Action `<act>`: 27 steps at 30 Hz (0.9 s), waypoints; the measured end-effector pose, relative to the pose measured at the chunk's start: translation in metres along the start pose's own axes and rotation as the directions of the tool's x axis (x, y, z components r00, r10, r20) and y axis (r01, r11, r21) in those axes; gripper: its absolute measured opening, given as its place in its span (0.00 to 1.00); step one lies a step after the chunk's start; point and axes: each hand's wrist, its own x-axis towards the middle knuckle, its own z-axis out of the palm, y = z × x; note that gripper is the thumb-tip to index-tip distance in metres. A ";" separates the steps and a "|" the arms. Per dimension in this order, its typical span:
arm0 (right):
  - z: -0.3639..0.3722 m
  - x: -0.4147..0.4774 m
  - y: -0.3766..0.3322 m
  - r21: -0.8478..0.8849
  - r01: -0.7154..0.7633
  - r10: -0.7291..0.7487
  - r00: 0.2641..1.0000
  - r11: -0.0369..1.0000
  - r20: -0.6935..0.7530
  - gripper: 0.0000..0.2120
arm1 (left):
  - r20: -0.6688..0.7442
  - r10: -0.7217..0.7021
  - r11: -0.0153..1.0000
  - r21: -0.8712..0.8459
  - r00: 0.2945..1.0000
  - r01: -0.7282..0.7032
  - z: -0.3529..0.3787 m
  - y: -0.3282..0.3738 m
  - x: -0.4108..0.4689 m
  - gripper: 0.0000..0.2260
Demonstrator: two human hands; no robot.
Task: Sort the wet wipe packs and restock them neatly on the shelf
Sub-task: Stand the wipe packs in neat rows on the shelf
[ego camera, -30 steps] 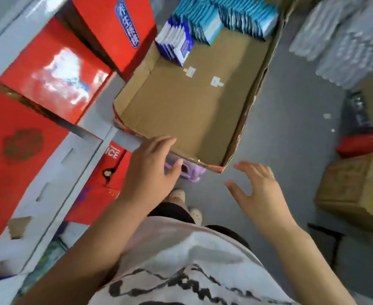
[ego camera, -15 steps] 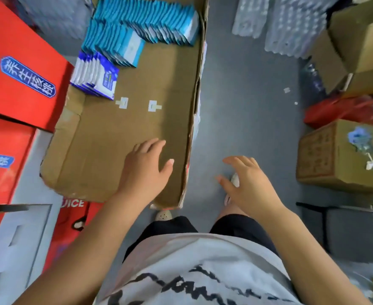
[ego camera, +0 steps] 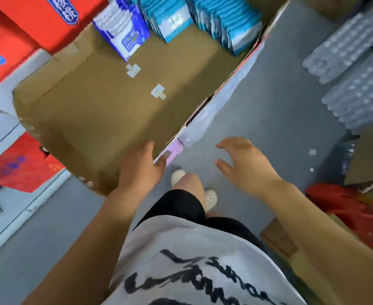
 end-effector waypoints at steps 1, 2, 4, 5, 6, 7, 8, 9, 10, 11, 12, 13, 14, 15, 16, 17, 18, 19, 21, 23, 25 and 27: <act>-0.004 0.014 -0.002 0.000 0.040 -0.040 0.999 0.999 -0.001 0.20 | -0.029 -0.020 1.000 -0.021 0.999 0.020 0.000 -0.003 0.004 0.19; -0.008 0.030 -0.006 0.004 0.077 -0.077 0.997 0.997 0.001 0.20 | -0.056 -0.050 0.998 -0.036 0.997 0.048 0.000 -0.007 0.009 0.18; -0.016 0.059 -0.016 -0.008 0.142 -0.141 0.990 0.990 0.018 0.20 | -0.096 -0.106 0.994 -0.045 0.990 0.102 -0.003 -0.013 0.024 0.18; -0.022 0.072 -0.020 -0.015 0.167 -0.167 0.986 0.986 0.029 0.19 | -0.115 -0.133 0.990 -0.058 0.984 0.127 -0.005 -0.015 0.033 0.19; -0.028 0.085 -0.024 -0.015 0.187 -0.187 0.982 0.982 0.030 0.18 | -0.133 -0.166 0.985 -0.076 0.977 0.157 -0.007 -0.015 0.041 0.21; -0.036 0.097 -0.027 -0.016 0.198 -0.198 0.980 0.980 0.024 0.18 | -0.149 -0.198 0.978 -0.096 0.969 0.185 -0.009 -0.016 0.051 0.22; -0.045 0.109 -0.029 -0.020 0.203 -0.202 0.979 0.979 0.014 0.18 | -0.159 -0.222 0.972 -0.110 0.962 0.206 -0.011 -0.017 0.061 0.23; -0.052 0.122 -0.030 -0.030 0.210 -0.210 0.978 0.977 0.008 0.19 | -0.155 -0.250 0.965 -0.122 0.956 0.233 -0.014 -0.018 0.071 0.24; -0.059 0.134 -0.031 -0.038 0.227 -0.226 0.974 0.973 0.009 0.20 | -0.133 -0.286 0.954 -0.129 0.949 0.270 -0.015 -0.018 0.080 0.25; -0.065 0.146 -0.032 -0.042 0.249 -0.249 0.968 0.968 0.019 0.21 | -0.099 -0.327 0.940 -0.137 0.940 0.312 -0.017 -0.019 0.089 0.26; -0.070 0.159 -0.034 -0.046 0.273 -0.272 0.962 0.961 0.028 0.21 | -0.068 -0.363 0.924 -0.152 0.929 0.350 -0.019 -0.019 0.099 0.27; -0.074 0.173 -0.036 -0.056 0.293 -0.291 0.956 0.955 0.035 0.22 | -0.045 -0.388 0.911 -0.172 0.921 0.375 -0.020 -0.019 0.108 0.27; -0.077 0.188 -0.039 -0.071 0.310 -0.308 0.950 0.948 0.046 0.22 | -0.033 -0.405 0.899 -0.196 0.914 0.392 -0.023 -0.019 0.118 0.28; -0.080 0.204 -0.042 -0.088 0.333 -0.328 0.942 0.939 0.067 0.22 | -0.033 -0.417 0.889 -0.220 0.908 0.401 -0.025 -0.020 0.127 0.28; -0.082 0.220 -0.046 -0.095 0.359 -0.351 0.932 0.929 0.089 0.23 | -0.039 -0.427 0.883 -0.235 0.904 0.407 -0.027 -0.021 0.136 0.27; -0.084 0.238 -0.049 -0.093 0.384 -0.375 0.921 0.919 0.103 0.24 | -0.046 -0.439 0.876 -0.245 0.897 0.416 -0.028 -0.022 0.144 0.27; -0.085 0.256 -0.053 -0.091 0.406 -0.395 0.911 0.909 0.116 0.25 | -0.050 -0.454 0.867 -0.255 0.890 0.428 -0.029 -0.023 0.153 0.27; -0.086 0.277 -0.058 -0.099 0.430 -0.416 0.900 0.897 0.131 0.26 | -0.050 -0.471 0.856 -0.267 0.881 0.442 -0.029 -0.024 0.163 0.27; -0.083 0.323 -0.068 -0.130 0.492 -0.469 0.866 0.861 0.174 0.29 | -0.035 -0.514 0.824 -0.297 0.857 0.482 -0.027 -0.026 0.182 0.27; -0.077 0.375 -0.082 -0.162 0.558 -0.525 0.825 0.814 0.207 0.31 | -0.014 -0.558 0.788 -0.324 0.830 0.524 -0.020 -0.029 0.200 0.28; -0.070 0.428 -0.101 -0.201 0.640 -0.602 0.768 0.742 0.219 0.35 | -0.018 -0.591 0.757 -0.358 0.806 0.547 -0.012 -0.029 0.218 0.28; -0.063 0.475 -0.121 -0.244 0.677 -0.632 0.736 0.695 0.243 0.40 | -0.039 -0.629 0.724 -0.392 0.776 0.568 -0.004 -0.029 0.235 0.28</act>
